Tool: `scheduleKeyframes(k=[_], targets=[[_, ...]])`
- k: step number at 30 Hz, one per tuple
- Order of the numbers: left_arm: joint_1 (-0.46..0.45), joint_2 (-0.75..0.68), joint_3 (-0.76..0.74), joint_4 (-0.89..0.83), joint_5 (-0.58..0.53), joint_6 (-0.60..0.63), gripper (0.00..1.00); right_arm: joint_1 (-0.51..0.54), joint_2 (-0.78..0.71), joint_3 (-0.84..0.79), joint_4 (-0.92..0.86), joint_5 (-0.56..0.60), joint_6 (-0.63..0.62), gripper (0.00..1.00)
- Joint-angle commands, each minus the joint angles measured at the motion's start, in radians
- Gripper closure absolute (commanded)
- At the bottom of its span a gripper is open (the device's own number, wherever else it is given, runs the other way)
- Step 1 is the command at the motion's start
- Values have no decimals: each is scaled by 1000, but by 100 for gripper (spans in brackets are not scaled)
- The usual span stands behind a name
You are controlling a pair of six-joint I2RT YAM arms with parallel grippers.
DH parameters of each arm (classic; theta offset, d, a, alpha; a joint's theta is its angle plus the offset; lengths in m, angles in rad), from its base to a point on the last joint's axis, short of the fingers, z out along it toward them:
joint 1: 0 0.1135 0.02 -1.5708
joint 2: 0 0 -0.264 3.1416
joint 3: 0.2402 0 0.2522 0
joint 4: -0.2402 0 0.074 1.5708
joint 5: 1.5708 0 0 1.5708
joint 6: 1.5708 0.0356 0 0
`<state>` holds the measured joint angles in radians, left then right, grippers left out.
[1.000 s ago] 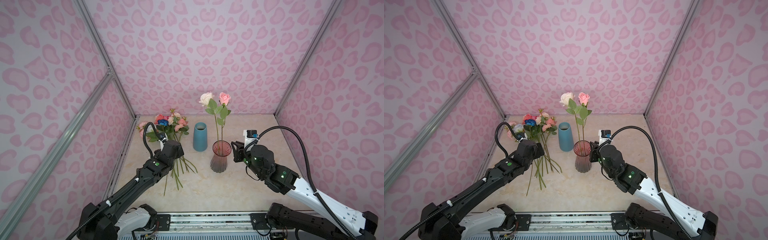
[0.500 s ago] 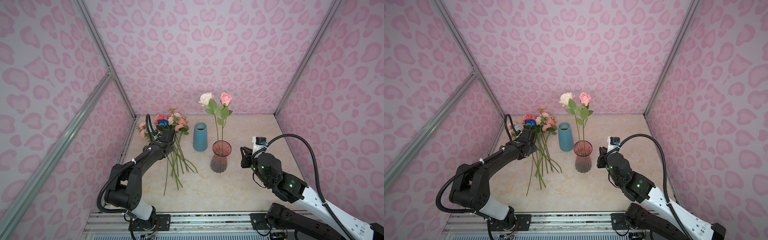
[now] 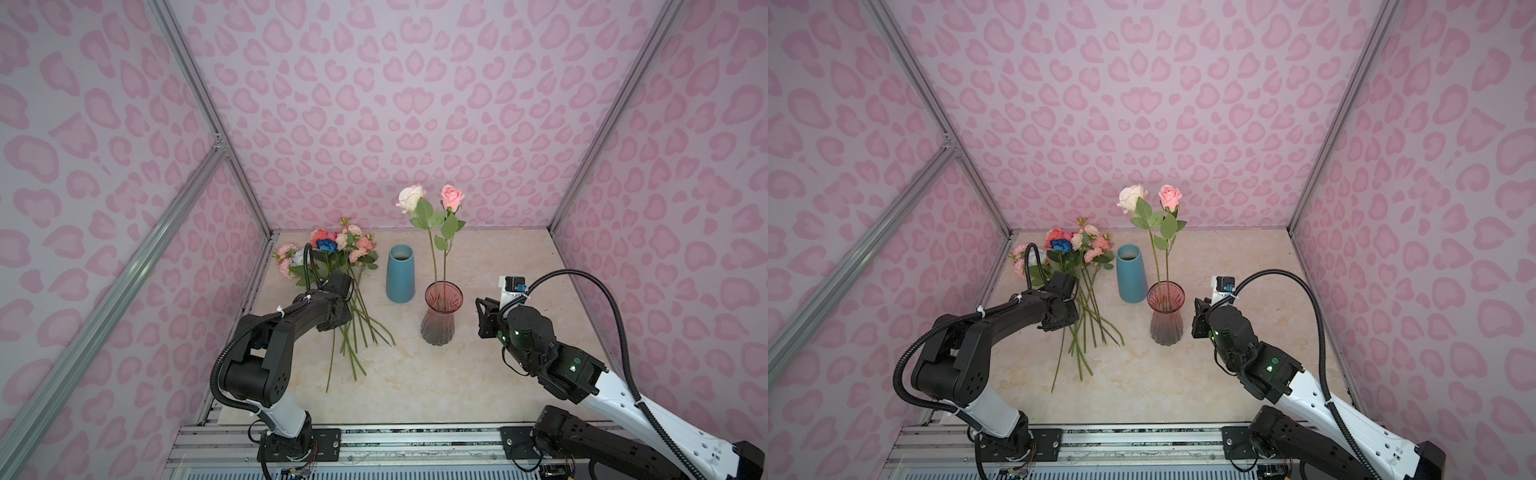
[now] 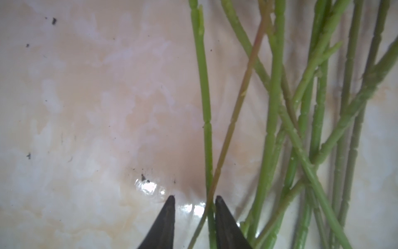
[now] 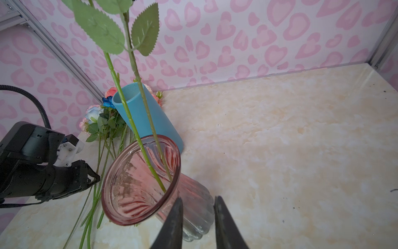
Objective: Arrange the flowers into the vase
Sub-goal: 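Reach the left gripper down to the rose stems and grasp one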
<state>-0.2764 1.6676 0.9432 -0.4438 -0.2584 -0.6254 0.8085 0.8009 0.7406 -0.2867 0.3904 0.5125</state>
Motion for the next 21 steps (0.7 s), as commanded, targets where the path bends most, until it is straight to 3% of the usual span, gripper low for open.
scheduleKeyframes(k=[1, 13, 21], targets=[[1, 5, 17, 5, 14, 25, 73, 0, -5, -3, 18, 3, 19, 73], [-4, 2, 6, 1, 22, 27, 96, 0, 12, 5, 27, -3, 26, 74], [-34, -25, 30, -35, 17, 40, 96, -1, 11, 2, 29, -8, 26, 73]])
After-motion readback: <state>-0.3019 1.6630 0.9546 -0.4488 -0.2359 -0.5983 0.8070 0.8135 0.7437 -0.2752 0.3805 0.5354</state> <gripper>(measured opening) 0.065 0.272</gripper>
